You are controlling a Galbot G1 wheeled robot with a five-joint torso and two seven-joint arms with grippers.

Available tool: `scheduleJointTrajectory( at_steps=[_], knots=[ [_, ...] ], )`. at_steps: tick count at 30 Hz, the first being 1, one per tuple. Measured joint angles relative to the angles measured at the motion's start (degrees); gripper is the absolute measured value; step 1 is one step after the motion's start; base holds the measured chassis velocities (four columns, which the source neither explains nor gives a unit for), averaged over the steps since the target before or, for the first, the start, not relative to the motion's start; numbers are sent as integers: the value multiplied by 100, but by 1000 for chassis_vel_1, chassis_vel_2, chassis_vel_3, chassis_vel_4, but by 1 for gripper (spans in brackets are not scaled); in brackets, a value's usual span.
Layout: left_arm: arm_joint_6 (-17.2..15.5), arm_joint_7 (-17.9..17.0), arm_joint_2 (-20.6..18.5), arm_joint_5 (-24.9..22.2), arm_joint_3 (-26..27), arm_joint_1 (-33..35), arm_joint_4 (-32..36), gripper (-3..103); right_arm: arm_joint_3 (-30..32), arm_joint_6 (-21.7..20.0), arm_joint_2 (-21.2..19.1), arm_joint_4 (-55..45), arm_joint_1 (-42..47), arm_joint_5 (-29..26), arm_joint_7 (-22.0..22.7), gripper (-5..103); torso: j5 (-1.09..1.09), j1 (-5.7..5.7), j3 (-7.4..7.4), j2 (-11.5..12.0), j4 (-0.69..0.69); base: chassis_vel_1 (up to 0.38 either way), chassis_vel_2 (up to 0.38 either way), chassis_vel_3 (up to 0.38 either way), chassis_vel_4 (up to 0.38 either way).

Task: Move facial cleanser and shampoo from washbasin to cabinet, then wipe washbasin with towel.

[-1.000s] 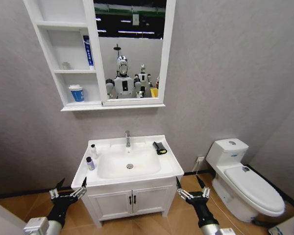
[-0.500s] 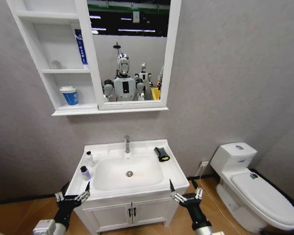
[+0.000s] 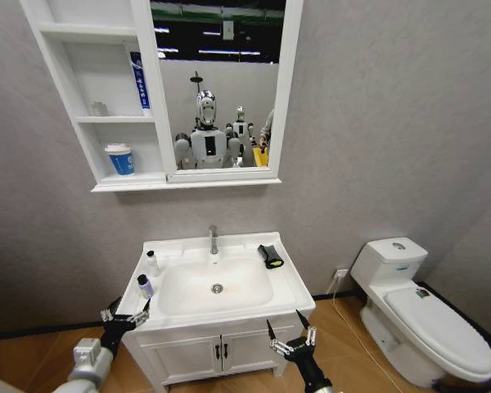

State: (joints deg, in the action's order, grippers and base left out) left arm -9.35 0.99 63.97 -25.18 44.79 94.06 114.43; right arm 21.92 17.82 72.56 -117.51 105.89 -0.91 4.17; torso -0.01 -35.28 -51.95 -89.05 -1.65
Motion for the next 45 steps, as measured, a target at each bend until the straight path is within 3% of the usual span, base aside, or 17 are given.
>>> scheduleJointTrajectory(
  at_steps=[10, 19, 32, 37, 44, 45],
  knots=[
    [-86, -240, -6, -172, -478, -675, -854, 98, 83, -2, -32, 191, -135, -166, 7, 100, 1, 1, 1, 0, 0, 0, 0, 0, 0],
    [-80, -251, 63, -171, -665, -1095, -1440, 98, 304, -2, -81, 296, -132, -386, -24, 100, 2, 2, 1, 0, -1, 0, 0, 0, 0],
    [55, -236, 82, -136, -1166, -2224, -2388, 100, 747, 58, -51, 139, 163, -406, -47, 100, 2, 2, 1, 0, -1, 0, 0, 0, 0],
    [132, -289, 134, -39, -1189, -2450, -2584, 80, 952, 73, -21, 81, 248, -534, -46, 100, 2, 2, 1, 0, -1, 0, 0, 0, 0],
    [218, -105, 99, 35, -1069, -2173, -2483, 52, 1070, -44, -70, 27, 107, -719, -15, 100, 1, 2, 1, 0, 1, 0, 0, 0, 0],
    [218, -105, 99, 35, -1069, -2173, -2483, 52, 1070, -44, -70, 27, 107, -719, -15, 100, 1, 2, 1, 0, 1, 0, 0, 0, 0]
  ],
)
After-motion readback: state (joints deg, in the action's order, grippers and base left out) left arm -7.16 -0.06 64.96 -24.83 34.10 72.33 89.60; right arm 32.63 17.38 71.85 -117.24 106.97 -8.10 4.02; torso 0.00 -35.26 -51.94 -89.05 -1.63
